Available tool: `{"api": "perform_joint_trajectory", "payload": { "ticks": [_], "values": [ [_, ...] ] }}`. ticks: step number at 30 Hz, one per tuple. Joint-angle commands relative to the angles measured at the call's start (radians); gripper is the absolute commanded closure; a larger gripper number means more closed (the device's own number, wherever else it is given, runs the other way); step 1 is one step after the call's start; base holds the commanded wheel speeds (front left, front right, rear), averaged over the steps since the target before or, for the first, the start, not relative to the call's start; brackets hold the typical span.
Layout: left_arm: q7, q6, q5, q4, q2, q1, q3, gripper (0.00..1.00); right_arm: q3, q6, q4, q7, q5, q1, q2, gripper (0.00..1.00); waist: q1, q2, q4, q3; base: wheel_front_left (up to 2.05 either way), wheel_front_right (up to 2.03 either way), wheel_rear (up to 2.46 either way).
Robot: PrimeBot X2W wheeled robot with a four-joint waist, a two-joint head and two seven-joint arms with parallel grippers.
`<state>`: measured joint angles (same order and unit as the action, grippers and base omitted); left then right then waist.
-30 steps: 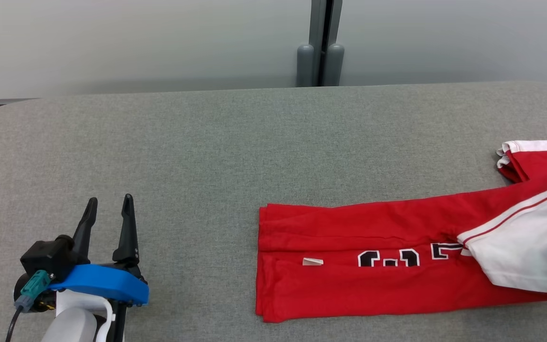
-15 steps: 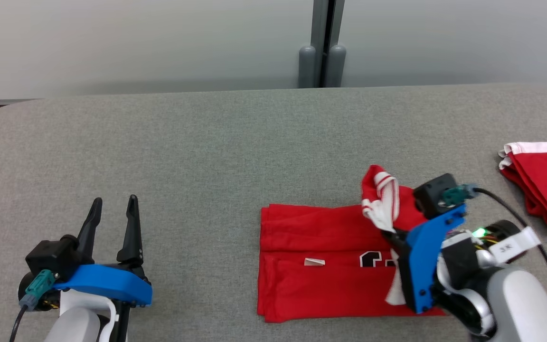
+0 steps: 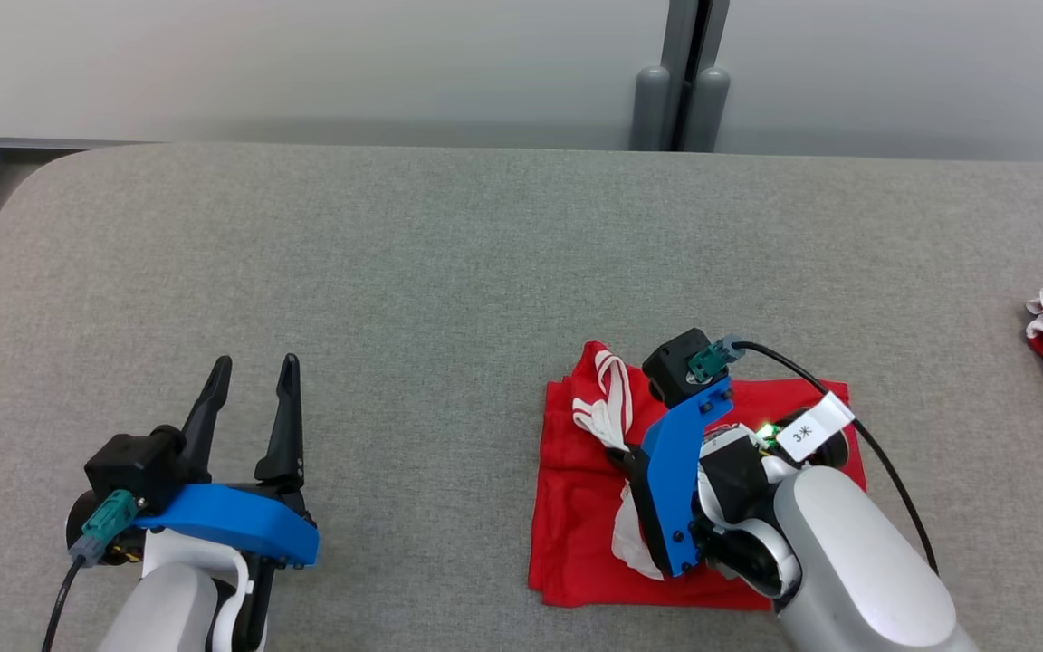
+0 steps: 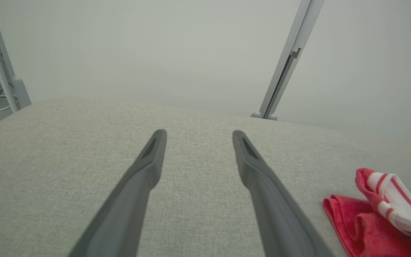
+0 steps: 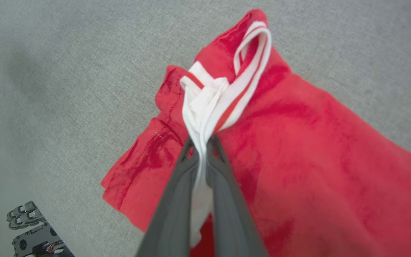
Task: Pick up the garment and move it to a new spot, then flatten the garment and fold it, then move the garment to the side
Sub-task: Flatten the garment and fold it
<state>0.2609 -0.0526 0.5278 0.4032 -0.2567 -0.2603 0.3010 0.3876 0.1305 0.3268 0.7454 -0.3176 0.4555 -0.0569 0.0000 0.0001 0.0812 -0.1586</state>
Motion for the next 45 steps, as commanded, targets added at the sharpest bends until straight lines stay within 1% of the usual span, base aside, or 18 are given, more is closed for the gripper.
{"api": "perform_joint_trajectory", "payload": {
  "ticks": [1,6,9,10,11,15,17,19,21,24,28,31,33,36,37,40,43,45],
  "values": [
    [0.003,-0.002,-0.003,0.004,0.0,-0.022,-0.001,0.0,0.011,0.001,0.02,-0.015,-0.014,0.024,0.007,1.0,0.0,-0.0001,0.008,-0.005,0.0,0.0,0.0],
    [0.003,-0.007,-0.006,0.014,0.002,-0.029,0.005,0.0,0.061,0.001,0.083,-0.063,-0.105,0.045,0.006,1.0,0.0,-0.0001,0.018,-0.004,0.0,0.0,0.0],
    [0.004,-0.007,-0.008,0.021,0.004,-0.03,0.007,0.0,0.084,0.001,0.12,-0.089,-0.139,0.058,0.007,1.0,0.0,-0.0001,0.021,0.001,0.0,0.0,0.0],
    [0.004,-0.008,-0.007,0.022,0.004,-0.03,0.007,0.0,0.088,0.001,0.128,-0.102,-0.146,0.061,0.007,0.62,0.0,-0.0001,0.021,0.003,0.0,0.0,0.0],
    [0.004,-0.008,-0.007,0.023,0.004,-0.029,0.008,0.0,0.089,0.001,0.133,-0.116,-0.159,0.064,0.007,0.0,0.0,-0.0001,0.022,0.006,0.0,0.0,0.0],
    [0.004,-0.009,-0.005,0.026,0.002,-0.012,0.005,0.0,0.076,0.001,0.104,-0.172,-0.254,0.063,0.006,0.0,0.0,-0.0001,0.017,0.022,0.0,0.0,0.0],
    [0.004,-0.005,-0.002,0.025,-0.001,0.003,0.001,0.0,0.052,0.001,0.06,-0.204,-0.303,0.057,0.006,0.0,0.0,-0.0001,0.011,0.032,0.0,0.0,0.0],
    [0.004,-0.002,0.001,0.023,-0.004,0.014,-0.005,0.0,0.009,0.001,0.011,-0.233,-0.313,0.045,0.005,0.0,0.0,-0.0001,0.003,0.041,0.0,0.0,0.0],
    [0.005,0.001,0.003,0.018,-0.007,0.021,-0.012,0.0,-0.047,0.001,-0.041,-0.257,-0.281,0.021,-0.002,0.0,0.0,-0.0001,-0.007,0.051,0.0,0.0,0.0],
    [0.005,0.007,0.006,0.006,-0.009,0.037,-0.019,0.0,-0.15,0.001,-0.128,-0.292,-0.22,-0.032,-0.033,0.0,0.0,-0.0001,-0.02,0.063,0.0,0.0,0.0],
    [0.005,0.015,0.005,-0.022,-0.011,0.057,-0.044,0.0,-0.291,0.001,-0.236,-0.35,-0.113,-0.132,-0.067,0.0,0.0,-0.0001,-0.039,0.071,0.0,0.0,0.0],
    [0.005,0.017,-0.002,-0.042,-0.01,0.07,-0.057,0.0,-0.386,0.001,-0.285,-0.401,-0.043,-0.22,-0.073,0.0,0.0,-0.0001,-0.051,0.071,0.0,0.0,0.0],
    [0.005,0.017,-0.007,-0.052,-0.01,0.077,-0.068,0.0,-0.429,0.001,-0.305,-0.446,-0.007,-0.275,-0.069,0.0,0.0,-0.0001,-0.061,0.071,0.0,0.0,0.0],
    [0.005,0.017,-0.021,-0.068,-0.009,0.094,-0.084,0.0,-0.474,0.001,-0.315,-0.53,0.032,-0.347,-0.061,0.0,0.0,-0.0001,-0.077,0.077,0.0,0.0,0.0],
    [0.005,0.018,-0.024,-0.073,-0.008,0.099,-0.089,0.0,-0.465,0.001,-0.325,-0.566,0.05,-0.36,-0.07,0.0,0.0,-0.0001,-0.082,0.078,0.0,0.0,0.0],
    [0.005,0.021,-0.038,-0.083,-0.005,0.123,-0.108,0.0,-0.465,0.001,-0.332,-0.665,0.068,-0.403,-0.062,0.0,0.0,-0.0001,-0.098,0.09,0.0,0.0,0.0],
    [0.005,0.021,-0.047,-0.088,-0.006,0.147,-0.124,0.0,-0.455,0.001,-0.319,-0.729,0.084,-0.433,-0.079,0.0,0.0,-0.0001,-0.109,0.106,0.0,0.0,0.0],
    [0.005,0.023,-0.051,-0.092,-0.004,0.156,-0.13,0.0,-0.453,0.001,-0.31,-0.742,0.086,-0.442,-0.081,0.0,0.0,-0.0001,-0.113,0.113,0.0,0.0,0.0]
  ]
}}
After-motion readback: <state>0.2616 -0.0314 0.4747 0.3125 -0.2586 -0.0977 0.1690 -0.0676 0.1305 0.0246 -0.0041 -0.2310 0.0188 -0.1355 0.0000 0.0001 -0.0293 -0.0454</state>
